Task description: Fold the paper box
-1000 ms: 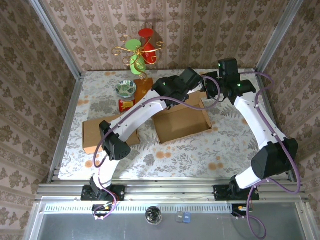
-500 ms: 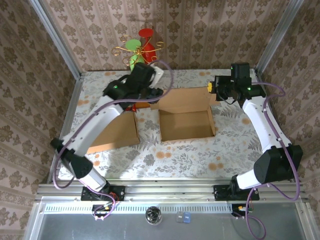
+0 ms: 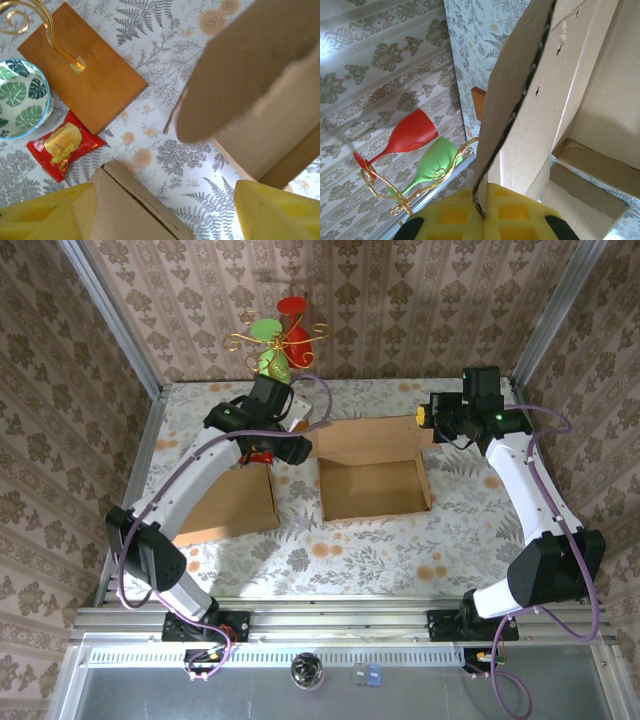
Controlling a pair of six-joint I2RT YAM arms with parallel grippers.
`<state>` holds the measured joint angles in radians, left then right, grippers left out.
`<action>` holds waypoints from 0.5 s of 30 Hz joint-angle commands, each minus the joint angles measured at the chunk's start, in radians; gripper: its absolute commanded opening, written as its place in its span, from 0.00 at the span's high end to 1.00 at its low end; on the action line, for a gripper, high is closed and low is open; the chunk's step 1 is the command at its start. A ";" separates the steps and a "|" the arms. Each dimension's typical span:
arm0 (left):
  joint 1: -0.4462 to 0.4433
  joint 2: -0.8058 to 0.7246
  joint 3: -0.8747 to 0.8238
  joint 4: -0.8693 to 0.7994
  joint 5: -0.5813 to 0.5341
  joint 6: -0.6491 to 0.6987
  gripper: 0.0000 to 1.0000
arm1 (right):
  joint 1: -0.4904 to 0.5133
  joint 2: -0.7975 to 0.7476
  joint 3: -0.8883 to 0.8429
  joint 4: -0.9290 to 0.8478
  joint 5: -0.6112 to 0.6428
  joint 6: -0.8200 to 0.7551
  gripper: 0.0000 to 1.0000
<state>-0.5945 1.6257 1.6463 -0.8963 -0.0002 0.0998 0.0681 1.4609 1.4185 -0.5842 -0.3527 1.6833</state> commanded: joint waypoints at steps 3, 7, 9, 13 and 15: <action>0.002 0.084 0.092 -0.033 -0.065 0.071 0.27 | -0.007 0.015 0.021 -0.020 -0.028 -0.014 1.00; 0.001 0.141 0.151 -0.044 -0.037 0.090 0.31 | -0.007 0.018 0.022 -0.021 -0.028 -0.015 1.00; 0.001 0.167 0.172 -0.052 -0.029 0.090 0.36 | -0.007 0.019 0.021 -0.021 -0.030 -0.014 1.00; 0.001 0.206 0.203 -0.081 -0.006 0.086 0.54 | -0.007 0.021 0.019 -0.021 -0.028 -0.015 1.00; 0.001 0.216 0.207 -0.089 0.002 0.081 0.60 | -0.007 0.021 0.018 -0.017 -0.028 -0.014 1.00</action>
<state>-0.5949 1.8305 1.8221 -0.9386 -0.0212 0.1745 0.0662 1.4746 1.4185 -0.5865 -0.3534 1.6787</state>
